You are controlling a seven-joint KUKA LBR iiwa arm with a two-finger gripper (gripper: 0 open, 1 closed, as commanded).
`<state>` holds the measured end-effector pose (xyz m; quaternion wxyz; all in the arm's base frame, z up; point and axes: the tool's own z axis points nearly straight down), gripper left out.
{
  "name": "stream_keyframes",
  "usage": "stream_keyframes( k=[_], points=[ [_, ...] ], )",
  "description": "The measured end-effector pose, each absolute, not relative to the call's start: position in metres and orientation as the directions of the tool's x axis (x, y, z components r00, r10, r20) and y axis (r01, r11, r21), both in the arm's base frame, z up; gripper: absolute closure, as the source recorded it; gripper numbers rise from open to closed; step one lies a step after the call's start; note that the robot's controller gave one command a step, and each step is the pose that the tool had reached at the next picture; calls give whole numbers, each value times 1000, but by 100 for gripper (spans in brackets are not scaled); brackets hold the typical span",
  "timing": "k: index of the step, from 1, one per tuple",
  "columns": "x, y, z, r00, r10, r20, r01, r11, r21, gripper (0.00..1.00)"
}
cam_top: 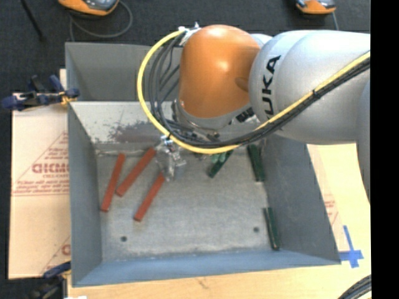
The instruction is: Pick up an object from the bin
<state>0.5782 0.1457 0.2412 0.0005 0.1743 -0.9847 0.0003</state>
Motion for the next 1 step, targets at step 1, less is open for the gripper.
stream_keyframes(
  k=[1],
  points=[
    [601, 178, 226, -783, -623, -5, -623, 783, -1, 100]
  ],
)
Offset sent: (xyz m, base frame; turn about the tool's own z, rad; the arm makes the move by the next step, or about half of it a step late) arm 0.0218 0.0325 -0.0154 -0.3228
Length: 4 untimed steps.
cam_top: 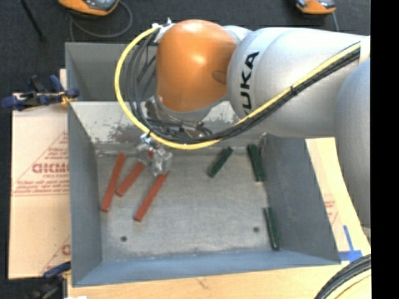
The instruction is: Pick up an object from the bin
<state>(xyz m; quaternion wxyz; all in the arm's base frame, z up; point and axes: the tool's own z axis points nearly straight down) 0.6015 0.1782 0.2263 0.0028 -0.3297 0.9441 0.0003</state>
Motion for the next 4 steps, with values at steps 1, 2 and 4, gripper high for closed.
stream_keyframes(
  k=[1, 2, 4],
  points=[
    [601, 178, 227, -784, -620, -6, -620, 784, 0, 0],
    [571, 109, 73, -560, -829, 1, -829, 560, 1, 0],
    [587, 152, 72, -313, -950, -6, -950, 313, -7, 0]
  ],
)
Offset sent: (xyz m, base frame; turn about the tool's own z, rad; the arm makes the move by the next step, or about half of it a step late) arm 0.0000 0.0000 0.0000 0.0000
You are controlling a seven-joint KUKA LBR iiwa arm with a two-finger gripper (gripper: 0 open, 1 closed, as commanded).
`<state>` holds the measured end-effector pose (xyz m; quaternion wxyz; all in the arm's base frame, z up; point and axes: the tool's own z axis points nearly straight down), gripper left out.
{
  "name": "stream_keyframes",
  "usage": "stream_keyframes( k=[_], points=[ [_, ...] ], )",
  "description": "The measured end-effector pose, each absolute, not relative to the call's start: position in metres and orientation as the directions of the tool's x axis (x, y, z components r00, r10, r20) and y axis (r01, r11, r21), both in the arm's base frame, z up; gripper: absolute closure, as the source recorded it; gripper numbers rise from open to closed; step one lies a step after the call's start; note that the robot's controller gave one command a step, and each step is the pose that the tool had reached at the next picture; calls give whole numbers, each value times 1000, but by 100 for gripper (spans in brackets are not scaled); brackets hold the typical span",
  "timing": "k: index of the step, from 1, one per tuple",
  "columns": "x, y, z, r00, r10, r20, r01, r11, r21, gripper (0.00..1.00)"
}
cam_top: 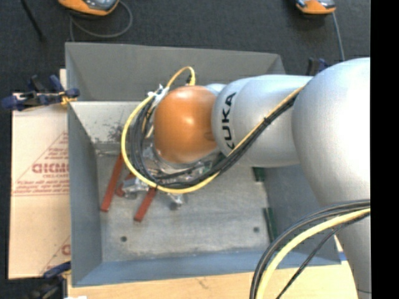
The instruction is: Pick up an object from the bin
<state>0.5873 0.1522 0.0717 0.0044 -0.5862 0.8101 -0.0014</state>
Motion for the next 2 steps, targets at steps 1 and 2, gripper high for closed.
stream_keyframes(
  k=[1, 2],
  points=[
    [587, 153, 72, -316, -949, -7, -949, 316, -6, 100],
    [573, 129, 208, -304, -953, -5, -953, 304, -10, 100]
  ],
)
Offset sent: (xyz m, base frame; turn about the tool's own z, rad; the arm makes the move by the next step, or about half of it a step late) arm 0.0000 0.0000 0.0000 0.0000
